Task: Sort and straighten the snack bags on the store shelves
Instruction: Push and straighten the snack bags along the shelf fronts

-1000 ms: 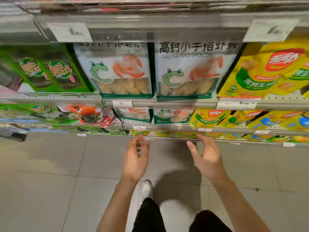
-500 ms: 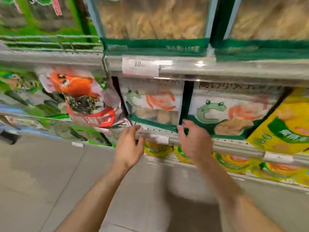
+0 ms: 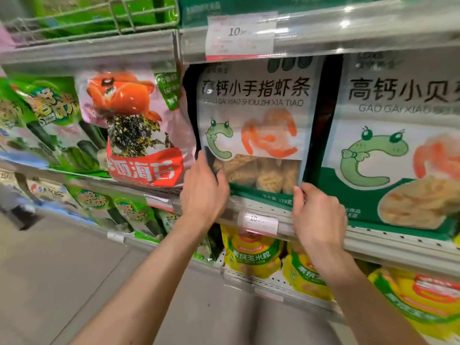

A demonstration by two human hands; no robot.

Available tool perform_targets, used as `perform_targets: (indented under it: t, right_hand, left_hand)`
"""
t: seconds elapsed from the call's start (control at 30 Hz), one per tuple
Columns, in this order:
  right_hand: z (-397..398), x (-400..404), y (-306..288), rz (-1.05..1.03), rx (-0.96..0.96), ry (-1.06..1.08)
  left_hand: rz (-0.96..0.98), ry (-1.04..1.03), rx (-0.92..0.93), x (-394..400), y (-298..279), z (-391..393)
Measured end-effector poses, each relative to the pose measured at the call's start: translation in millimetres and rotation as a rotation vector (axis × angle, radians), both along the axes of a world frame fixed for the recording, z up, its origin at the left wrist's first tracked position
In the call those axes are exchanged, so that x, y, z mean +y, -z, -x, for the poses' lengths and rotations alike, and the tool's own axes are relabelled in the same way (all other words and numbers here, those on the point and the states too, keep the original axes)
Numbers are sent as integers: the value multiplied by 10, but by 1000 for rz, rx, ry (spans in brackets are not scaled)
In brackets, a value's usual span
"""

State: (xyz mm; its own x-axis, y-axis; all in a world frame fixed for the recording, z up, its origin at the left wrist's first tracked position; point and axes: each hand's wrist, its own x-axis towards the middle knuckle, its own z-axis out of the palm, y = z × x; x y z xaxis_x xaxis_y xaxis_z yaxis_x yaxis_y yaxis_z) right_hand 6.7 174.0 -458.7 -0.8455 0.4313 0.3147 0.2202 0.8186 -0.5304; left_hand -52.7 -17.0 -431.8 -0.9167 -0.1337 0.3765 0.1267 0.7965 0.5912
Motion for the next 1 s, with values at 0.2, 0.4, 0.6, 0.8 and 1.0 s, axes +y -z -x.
perform_targets:
  t: [0.2, 0.4, 0.6, 0.8, 1.0]
  right_hand:
    - [-73, 69, -37, 5, 85, -5]
    - [-154, 219, 34, 10, 143, -23]
    - [-192, 175, 43, -24, 52, -42]
    - [-346, 196, 3, 13, 98, -68]
    - [-628, 563, -6, 76, 354, 9]
  left_hand:
    - [-252, 101, -114, 66, -170, -41]
    - [-344, 112, -94, 82, -191, -37]
    - [-335, 84, -66, 32, -130, -130]
    - [-351, 46, 54, 49, 67, -341]
    - [-238, 179, 194, 672, 153, -814]
